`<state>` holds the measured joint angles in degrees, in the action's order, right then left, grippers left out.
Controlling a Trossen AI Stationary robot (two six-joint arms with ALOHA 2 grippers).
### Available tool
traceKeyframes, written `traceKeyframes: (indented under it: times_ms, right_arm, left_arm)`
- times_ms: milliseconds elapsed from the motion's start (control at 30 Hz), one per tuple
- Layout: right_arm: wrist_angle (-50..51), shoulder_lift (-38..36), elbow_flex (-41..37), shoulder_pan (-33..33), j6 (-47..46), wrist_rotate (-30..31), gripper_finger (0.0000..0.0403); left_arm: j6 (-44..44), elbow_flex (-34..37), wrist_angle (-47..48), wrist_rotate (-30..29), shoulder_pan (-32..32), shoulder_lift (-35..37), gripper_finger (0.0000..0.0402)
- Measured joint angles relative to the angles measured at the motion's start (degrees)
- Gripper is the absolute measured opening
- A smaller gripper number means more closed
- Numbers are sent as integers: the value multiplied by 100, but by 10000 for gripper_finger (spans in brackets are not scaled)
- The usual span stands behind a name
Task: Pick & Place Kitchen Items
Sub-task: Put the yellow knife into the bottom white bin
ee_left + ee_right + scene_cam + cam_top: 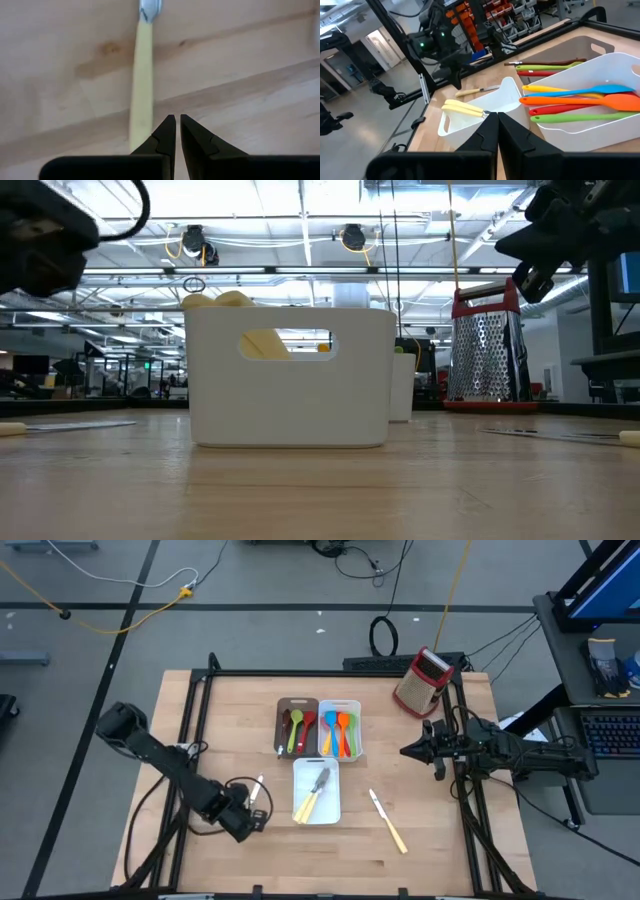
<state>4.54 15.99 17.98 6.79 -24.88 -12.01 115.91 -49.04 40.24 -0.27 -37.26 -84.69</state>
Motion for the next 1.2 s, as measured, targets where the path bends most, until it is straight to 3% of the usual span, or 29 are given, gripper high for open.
traceKeyframes:
  times_ms: [267, 1000, 1200]
  right_arm:
    - [4, 2, 0, 0, -51, -2, 0]
    - [14, 2, 0, 0, -101, -4, 0]
    - [15, 2, 0, 0, -132, -4, 0]
  left_arm:
    - [-75, 0, -54, 629, -11, -324, 28]
    - [-103, 0, -60, 475, -11, -320, 28]
    - [-381, 0, 6, 679, 2, -224, 28]
